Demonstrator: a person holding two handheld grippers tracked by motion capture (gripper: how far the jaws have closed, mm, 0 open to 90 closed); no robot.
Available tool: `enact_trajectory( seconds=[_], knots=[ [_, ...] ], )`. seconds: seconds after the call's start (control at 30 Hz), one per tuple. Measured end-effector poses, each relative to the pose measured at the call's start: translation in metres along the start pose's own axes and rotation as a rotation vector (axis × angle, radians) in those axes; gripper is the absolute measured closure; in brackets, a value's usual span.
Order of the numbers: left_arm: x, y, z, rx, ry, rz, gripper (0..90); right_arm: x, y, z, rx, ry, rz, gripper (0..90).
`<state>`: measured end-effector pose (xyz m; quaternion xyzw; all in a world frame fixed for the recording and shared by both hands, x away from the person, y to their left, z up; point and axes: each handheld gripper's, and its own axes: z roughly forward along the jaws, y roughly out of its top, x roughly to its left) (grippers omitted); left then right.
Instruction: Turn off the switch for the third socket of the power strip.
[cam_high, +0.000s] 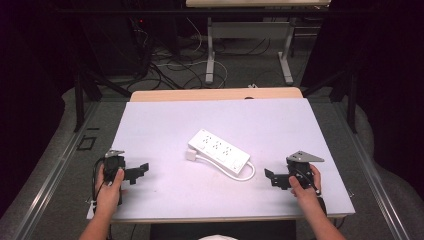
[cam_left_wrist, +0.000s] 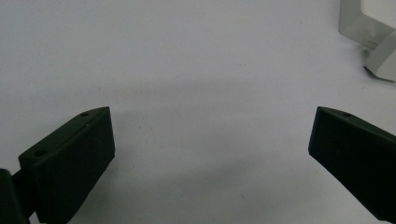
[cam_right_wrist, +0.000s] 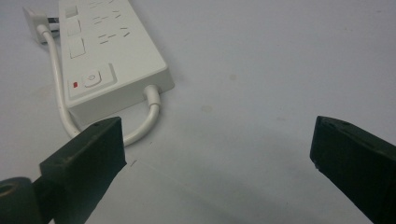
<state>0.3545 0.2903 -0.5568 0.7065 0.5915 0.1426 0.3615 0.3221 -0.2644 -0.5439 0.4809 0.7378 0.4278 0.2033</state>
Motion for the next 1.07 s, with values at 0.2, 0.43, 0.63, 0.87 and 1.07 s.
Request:
enact_trajectory(
  seconds=[0.2, 0.43, 0.63, 0.87, 1.07],
  knots=[
    [0.0021, -0.0008, 0.0016, 0.001, 0.004, -0.006, 0.5, -0.0003, 0.0000, 0.0000, 0.000, -0.004, -0.001, 2.7],
    [0.0034, -0.0013, 0.0022, 0.007, 0.004, -0.011, 0.6, -0.0008, -0.0003, 0.0007, -0.004, -0.005, -0.001, 2.7],
    [0.0027, -0.0020, 0.0036, -0.002, 0.005, -0.024, 0.6, -0.0013, -0.0006, 0.0009, 0.002, 0.002, -0.007, 2.7],
    [0.0028, -0.0018, 0.0039, -0.003, 0.006, -0.020, 0.7, -0.0013, -0.0005, 0.0007, 0.002, 0.000, -0.002, 2.7],
    [0.0031, -0.0012, 0.0030, 0.001, 0.004, -0.012, 0.7, -0.0012, -0.0004, 0.0003, 0.001, -0.001, 0.001, 2.7]
  ],
)
